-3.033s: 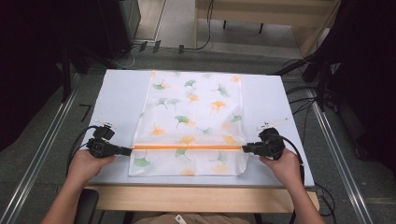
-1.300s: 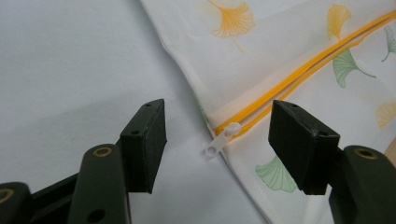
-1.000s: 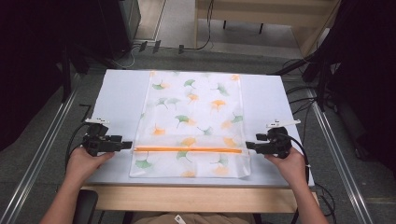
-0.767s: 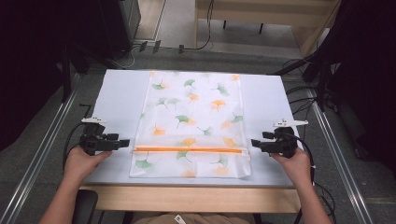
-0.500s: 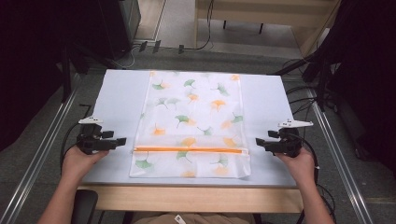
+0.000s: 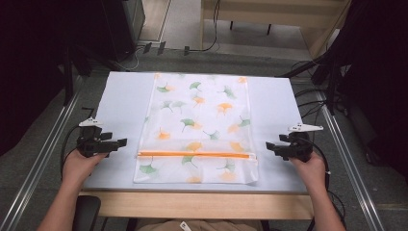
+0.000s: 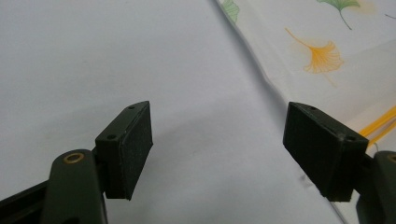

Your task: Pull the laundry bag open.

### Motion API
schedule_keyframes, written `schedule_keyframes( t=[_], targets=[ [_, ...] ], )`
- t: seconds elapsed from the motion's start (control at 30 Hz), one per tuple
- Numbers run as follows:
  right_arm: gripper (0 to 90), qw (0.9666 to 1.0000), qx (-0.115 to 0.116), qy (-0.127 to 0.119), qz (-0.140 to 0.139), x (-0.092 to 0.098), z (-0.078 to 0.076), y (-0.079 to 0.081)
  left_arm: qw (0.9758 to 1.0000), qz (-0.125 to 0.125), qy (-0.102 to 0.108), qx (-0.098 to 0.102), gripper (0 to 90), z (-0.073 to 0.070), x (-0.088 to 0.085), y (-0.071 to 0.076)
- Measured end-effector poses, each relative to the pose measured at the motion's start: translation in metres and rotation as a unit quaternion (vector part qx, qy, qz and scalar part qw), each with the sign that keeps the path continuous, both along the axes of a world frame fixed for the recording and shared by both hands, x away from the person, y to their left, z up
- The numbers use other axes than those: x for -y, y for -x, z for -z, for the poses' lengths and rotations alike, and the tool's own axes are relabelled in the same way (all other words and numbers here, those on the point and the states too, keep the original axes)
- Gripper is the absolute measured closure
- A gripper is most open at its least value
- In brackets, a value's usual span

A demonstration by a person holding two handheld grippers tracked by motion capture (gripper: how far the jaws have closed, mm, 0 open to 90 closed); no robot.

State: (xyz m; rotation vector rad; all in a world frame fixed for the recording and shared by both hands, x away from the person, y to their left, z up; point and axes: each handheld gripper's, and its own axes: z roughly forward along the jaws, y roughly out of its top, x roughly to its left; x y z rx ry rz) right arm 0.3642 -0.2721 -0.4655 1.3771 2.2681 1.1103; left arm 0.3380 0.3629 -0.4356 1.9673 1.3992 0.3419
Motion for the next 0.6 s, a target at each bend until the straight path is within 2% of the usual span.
schedule_keyframes(
  t=[0.07, 0.13, 0.2, 0.53, 0.6],
  targets=[
    [27.1, 1.0000, 0.000, 0.000, 0.002, -0.0001, 0.0001, 0.0000, 1.0000, 0.000, -0.002, -0.001, 24.9, 0.0004, 0.0005, -0.0001],
    [20.5, 0.9998, 0.000, -0.005, -0.017, 0.0002, 0.0006, 0.0004, 1.0000, 0.000, -0.002, -0.001, 24.7, 0.0004, 0.0007, -0.0002],
    [21.2, 0.9997, 0.002, 0.001, -0.026, 0.0000, 0.0012, 0.0010, 1.0000, 0.000, -0.002, 0.000, 24.3, 0.0005, 0.0009, -0.0003],
    [21.8, 0.9997, -0.004, 0.007, -0.024, 0.0004, 0.0022, 0.0006, 1.0000, -0.002, -0.003, -0.005, 20.3, 0.0032, 0.0013, -0.0018],
    [21.8, 0.9997, -0.004, 0.008, -0.022, 0.0005, 0.0026, 0.0005, 1.0000, -0.005, -0.003, 0.001, 19.9, 0.0029, 0.0009, -0.0018]
  ],
)
